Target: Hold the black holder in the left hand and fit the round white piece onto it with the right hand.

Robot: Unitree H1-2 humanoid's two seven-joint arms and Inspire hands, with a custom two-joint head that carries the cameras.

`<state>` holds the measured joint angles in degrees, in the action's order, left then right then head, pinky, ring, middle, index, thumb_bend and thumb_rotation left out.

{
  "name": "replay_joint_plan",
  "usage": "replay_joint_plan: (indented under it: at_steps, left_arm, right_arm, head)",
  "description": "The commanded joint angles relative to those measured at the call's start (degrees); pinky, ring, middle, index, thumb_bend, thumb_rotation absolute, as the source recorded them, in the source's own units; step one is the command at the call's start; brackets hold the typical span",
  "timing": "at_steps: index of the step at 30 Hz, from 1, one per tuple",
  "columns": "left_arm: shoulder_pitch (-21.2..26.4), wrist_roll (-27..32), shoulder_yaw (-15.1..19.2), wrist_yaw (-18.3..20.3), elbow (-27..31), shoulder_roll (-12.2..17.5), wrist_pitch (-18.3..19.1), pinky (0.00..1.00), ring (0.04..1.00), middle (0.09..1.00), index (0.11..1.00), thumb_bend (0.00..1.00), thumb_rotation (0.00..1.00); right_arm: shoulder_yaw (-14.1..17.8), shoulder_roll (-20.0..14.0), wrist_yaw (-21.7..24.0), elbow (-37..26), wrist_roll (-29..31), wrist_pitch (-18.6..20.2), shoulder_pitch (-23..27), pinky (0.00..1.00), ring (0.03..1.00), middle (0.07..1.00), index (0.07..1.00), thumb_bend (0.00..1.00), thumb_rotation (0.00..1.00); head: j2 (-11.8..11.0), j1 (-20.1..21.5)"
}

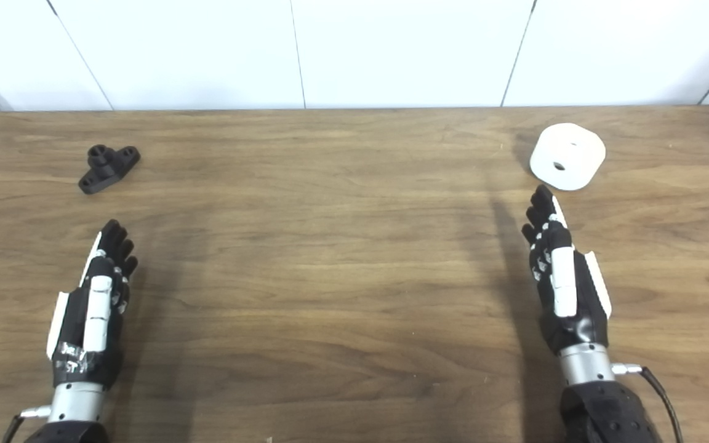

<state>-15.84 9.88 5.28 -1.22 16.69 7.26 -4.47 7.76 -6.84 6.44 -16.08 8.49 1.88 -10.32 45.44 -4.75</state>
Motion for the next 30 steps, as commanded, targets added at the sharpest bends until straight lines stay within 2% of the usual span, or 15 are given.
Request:
replay_joint_plan:
  at_steps: [1, 12, 15, 20, 22, 23, 25, 28, 30]
  left_arm:
    - [0.86, 0.37, 0.4, 0.04, 1.52, -1.55, -2.0, 1.0, 0.999, 0.997, 0.998, 0.62, 0.84]
    - [0.57, 0.05, 0.43, 0.19, 1.48, -1.26, -1.93, 1.0, 1.0, 1.0, 1.0, 0.62, 0.86]
    - [0.45, -0.43, 0.35, -0.08, 1.87, -1.46, -1.81, 1.0, 0.992, 0.994, 0.99, 0.61, 0.85]
    - [-0.36, -1.71, -0.46, -0.01, 2.41, -1.87, -2.22, 1.0, 0.99, 0.992, 0.99, 0.6, 0.86]
    - [-0.93, -2.95, -0.98, -0.47, 2.96, -2.54, -2.15, 1.0, 0.988, 0.989, 0.986, 0.59, 0.86]
    - [-1.14, -3.42, -1.21, -0.66, 3.16, -2.8, -2.17, 1.0, 0.988, 0.989, 0.987, 0.59, 0.87]
    - [-1.7, -3.91, -1.81, -0.81, 3.13, -3.32, -3.13, 1.0, 0.988, 0.989, 0.989, 0.57, 0.87]
    - [-2.36, -4.65, -2.6, -1.14, 2.7, -3.81, -4.38, 1.0, 0.992, 0.991, 0.992, 0.54, 0.87]
    - [-2.71, -5.36, -3.02, -1.48, 2.25, -4.06, -5.02, 1.0, 0.992, 0.993, 0.991, 0.55, 0.86]
  right_arm:
    - [0.12, -0.83, 0.27, -2.23, 0.59, -1.02, -1.47, 1.0, 1.0, 0.997, 0.978, 0.62, 1.0]
    - [0.09, -0.79, 0.14, -2.03, 0.14, -1.21, -1.69, 1.0, 1.0, 0.994, 0.978, 0.63, 1.0]
    - [0.21, -0.88, 0.21, -2.24, 0.33, -1.19, -1.81, 1.0, 0.997, 0.991, 0.978, 0.62, 1.0]
    - [0.72, -1.47, 0.88, -2.13, 1.28, -1.78, -2.47, 1.0, 1.0, 0.992, 0.977, 0.62, 1.0]
    - [1.05, -1.92, 1.65, -2.19, 2.14, -2.37, -2.87, 1.0, 1.0, 0.996, 0.984, 0.6, 1.0]
    - [1.2, -2.09, 1.96, -2.22, 2.53, -2.55, -3.01, 1.0, 1.0, 0.999, 0.988, 0.59, 1.0]
    - [1.68, -2.4, 2.34, -2.1, 2.94, -2.78, -3.33, 1.0, 1.0, 1.0, 0.99, 0.59, 1.0]
    - [1.93, -2.81, 2.43, -1.9, 2.96, -2.78, -3.79, 1.0, 1.0, 1.0, 0.993, 0.61, 1.0]
    - [1.76, -3.13, 2.49, -1.65, 2.88, -3.14, -4.05, 1.0, 1.0, 1.0, 0.991, 0.63, 1.0]
  head:
    - [0.08, -0.05]
    - [-0.06, 0.11]
    - [-0.49, -1.34]
    - [-3.45, -5.75]
    - [-5.82, -9.18]
    - [-6.09, -9.62]
    - [-8.21, -12.33]
    - [-10.86, -14.6]
    - [-11.79, -15.07]
